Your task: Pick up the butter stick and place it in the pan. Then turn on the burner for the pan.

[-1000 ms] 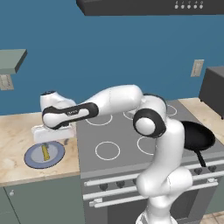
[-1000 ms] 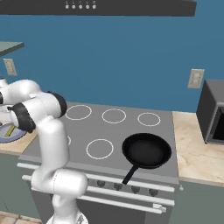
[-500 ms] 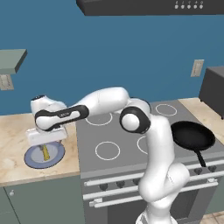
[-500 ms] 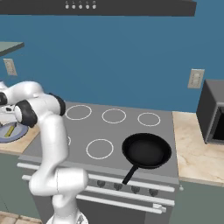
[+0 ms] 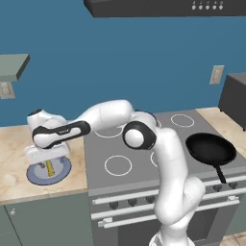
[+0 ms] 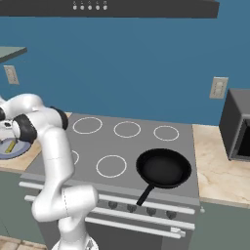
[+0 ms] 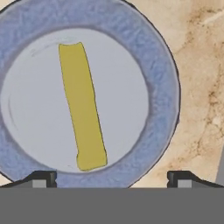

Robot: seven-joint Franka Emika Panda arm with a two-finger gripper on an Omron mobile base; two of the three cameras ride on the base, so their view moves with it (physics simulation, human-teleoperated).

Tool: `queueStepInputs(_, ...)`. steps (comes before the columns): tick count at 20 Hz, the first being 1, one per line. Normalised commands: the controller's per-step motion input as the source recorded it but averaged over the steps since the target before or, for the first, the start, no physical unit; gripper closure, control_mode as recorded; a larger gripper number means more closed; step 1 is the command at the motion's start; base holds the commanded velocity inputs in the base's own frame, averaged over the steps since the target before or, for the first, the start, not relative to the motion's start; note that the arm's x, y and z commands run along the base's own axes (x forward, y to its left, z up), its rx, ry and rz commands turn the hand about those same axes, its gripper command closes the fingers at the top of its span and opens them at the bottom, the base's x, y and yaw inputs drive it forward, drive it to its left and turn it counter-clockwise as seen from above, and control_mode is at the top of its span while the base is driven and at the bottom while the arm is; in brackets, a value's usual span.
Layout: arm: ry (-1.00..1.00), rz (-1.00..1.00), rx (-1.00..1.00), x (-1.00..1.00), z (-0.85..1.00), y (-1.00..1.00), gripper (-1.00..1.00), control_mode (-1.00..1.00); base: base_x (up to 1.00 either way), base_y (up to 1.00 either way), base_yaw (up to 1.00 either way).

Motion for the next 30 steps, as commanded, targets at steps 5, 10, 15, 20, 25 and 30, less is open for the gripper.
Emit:
queueStepInputs(5, -0.1, 0.0, 0.11, 0.0, -0.28, 0.0, -1.0, -1.0, 0.0, 0.0, 0.0)
queueStepInputs(10, -0.08, 0.0, 0.14, 0.0, -0.25, 0.0, -1.0, -1.0, 0.0, 0.0, 0.0)
queueStepInputs(15, -0.04, 0.0, 0.07, 0.05, -0.24, -0.06, -1.0, -1.0, 0.0, 0.0, 0.0)
queueStepInputs(20, -0.03, 0.0, 0.03, 0.1, -0.2, -0.08, -1.0, -1.0, 0.0, 0.0, 0.0)
queueStepInputs(25, 0.0, 0.0, 0.01, 0.04, -0.35, 0.0, -1.0, -1.0, 0.0, 0.0, 0.0)
queueStepInputs(30, 0.0, 0.0, 0.0, 0.1, -0.27, 0.0, -1.0, -1.0, 0.0, 0.0, 0.0)
